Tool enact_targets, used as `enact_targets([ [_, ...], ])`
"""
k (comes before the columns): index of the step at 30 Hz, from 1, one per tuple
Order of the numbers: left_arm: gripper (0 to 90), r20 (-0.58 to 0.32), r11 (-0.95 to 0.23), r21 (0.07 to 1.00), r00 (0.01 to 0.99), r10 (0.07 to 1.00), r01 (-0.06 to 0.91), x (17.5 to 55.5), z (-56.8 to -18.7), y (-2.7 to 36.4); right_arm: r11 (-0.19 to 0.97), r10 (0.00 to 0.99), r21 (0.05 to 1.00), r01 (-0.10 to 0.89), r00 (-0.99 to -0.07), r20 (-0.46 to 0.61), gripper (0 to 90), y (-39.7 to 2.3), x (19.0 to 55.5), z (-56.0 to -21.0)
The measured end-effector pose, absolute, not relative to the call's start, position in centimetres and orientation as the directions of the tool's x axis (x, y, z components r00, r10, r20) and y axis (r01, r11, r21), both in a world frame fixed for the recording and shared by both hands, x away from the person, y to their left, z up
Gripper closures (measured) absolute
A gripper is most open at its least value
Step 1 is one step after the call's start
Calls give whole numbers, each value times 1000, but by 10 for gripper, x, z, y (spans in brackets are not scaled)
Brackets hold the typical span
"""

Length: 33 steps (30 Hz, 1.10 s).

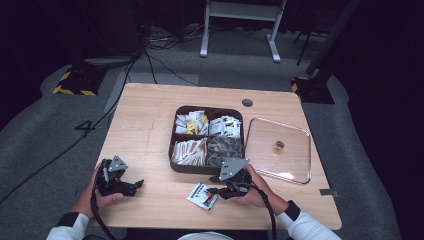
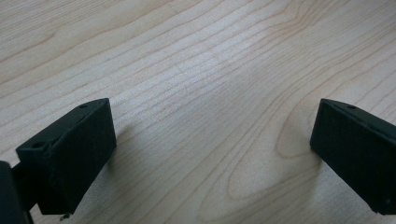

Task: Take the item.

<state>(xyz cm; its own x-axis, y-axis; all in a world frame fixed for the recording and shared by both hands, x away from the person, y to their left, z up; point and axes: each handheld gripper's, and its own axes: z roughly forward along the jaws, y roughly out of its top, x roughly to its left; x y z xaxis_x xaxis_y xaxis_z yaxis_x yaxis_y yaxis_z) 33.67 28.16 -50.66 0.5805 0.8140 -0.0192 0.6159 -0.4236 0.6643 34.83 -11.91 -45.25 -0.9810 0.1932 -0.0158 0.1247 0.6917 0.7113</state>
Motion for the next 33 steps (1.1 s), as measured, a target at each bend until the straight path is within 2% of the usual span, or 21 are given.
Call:
enact_targets([
  [8, 5, -19, -423, 664, 580, 814, 616, 337, -507, 282, 688, 206, 716, 123, -978, -30, 509, -124, 350, -448],
  [12, 5, -20, -423, 664, 580, 814, 617, 337, -507, 282, 691, 192, 717, 93, -980, -58, 405, -126, 351, -444],
  [17, 5, -20, -423, 665, 580, 814, 616, 337, -507, 282, 679, 197, 730, 78, -977, -79, 323, -130, 352, -438],
  [22, 5, -20, -423, 664, 580, 814, 617, 337, -507, 282, 663, 217, 745, 73, -971, -98, 292, -136, 353, -431],
  [33, 5, -20, -423, 665, 580, 814, 616, 337, -507, 282, 639, 289, 764, 89, -948, -132, 289, -150, 361, -419],
])
